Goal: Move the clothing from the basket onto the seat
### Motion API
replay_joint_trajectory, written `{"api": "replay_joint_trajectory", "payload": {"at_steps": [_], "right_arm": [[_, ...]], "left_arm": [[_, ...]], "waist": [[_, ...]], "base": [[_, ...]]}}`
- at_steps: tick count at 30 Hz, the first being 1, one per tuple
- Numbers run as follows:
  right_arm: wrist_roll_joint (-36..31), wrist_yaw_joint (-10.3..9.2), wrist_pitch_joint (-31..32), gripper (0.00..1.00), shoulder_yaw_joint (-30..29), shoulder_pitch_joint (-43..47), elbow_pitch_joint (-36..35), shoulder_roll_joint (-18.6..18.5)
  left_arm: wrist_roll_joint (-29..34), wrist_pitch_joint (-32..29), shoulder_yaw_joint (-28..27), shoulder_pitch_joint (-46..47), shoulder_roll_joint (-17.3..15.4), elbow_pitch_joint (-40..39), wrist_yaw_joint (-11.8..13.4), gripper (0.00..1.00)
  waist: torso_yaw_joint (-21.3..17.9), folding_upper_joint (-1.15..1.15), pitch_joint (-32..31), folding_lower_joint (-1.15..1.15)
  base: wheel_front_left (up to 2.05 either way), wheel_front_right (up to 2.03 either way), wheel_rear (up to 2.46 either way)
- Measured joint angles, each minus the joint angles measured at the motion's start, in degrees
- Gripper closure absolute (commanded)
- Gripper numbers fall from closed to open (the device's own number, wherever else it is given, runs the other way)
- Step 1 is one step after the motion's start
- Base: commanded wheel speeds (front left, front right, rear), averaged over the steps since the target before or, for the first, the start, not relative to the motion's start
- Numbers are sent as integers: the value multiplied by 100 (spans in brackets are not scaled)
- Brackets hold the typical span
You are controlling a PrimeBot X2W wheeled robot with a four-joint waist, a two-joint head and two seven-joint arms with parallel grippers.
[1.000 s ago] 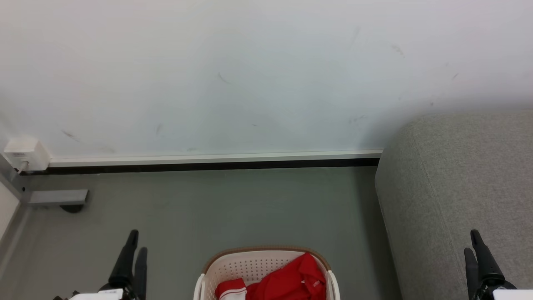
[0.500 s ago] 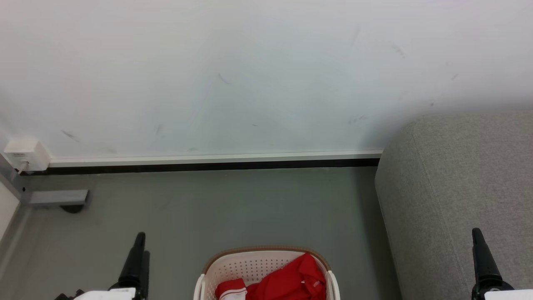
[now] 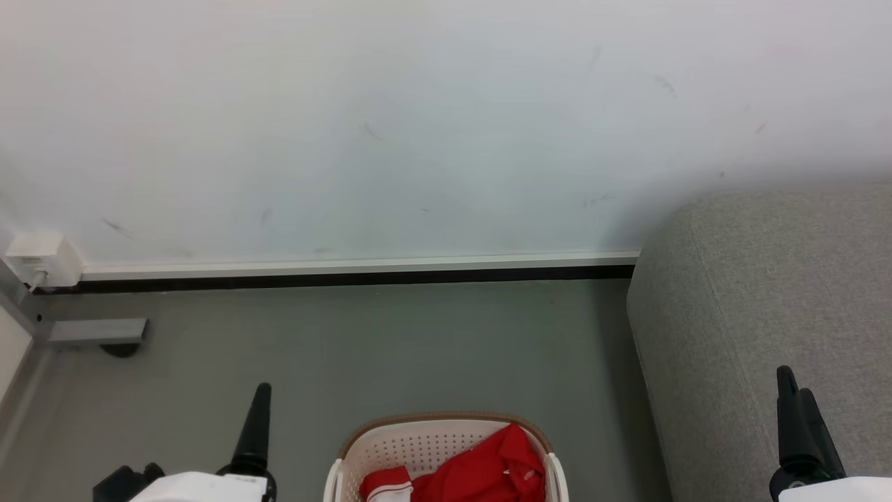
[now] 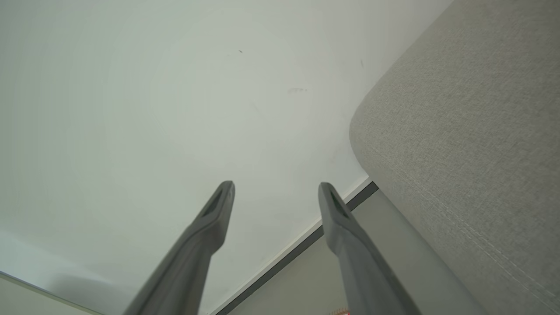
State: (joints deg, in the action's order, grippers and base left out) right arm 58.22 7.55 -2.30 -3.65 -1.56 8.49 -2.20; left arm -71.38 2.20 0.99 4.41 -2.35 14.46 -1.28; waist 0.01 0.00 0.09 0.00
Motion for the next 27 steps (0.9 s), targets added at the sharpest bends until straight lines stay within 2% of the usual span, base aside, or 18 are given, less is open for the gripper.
{"api": "replay_joint_trajectory", "payload": {"at_steps": [12,22,27], "right_arm": [[-1662,0,-235,0,179,76,-74,-4],[-2524,0,-402,0,275,128,1,-10],[-2891,0,-485,0,279,168,47,-12]], "left_arm": [[1517,250,189,-2,-4,-76,299,0],[2789,402,276,-30,-9,-140,436,0],[3209,501,322,-86,-12,-164,471,0]], "waist": [[6,0,-8,0],[45,0,-23,0],[62,0,-37,0]], "base": [[0,0,0],[0,0,0],[0,0,0]]}}
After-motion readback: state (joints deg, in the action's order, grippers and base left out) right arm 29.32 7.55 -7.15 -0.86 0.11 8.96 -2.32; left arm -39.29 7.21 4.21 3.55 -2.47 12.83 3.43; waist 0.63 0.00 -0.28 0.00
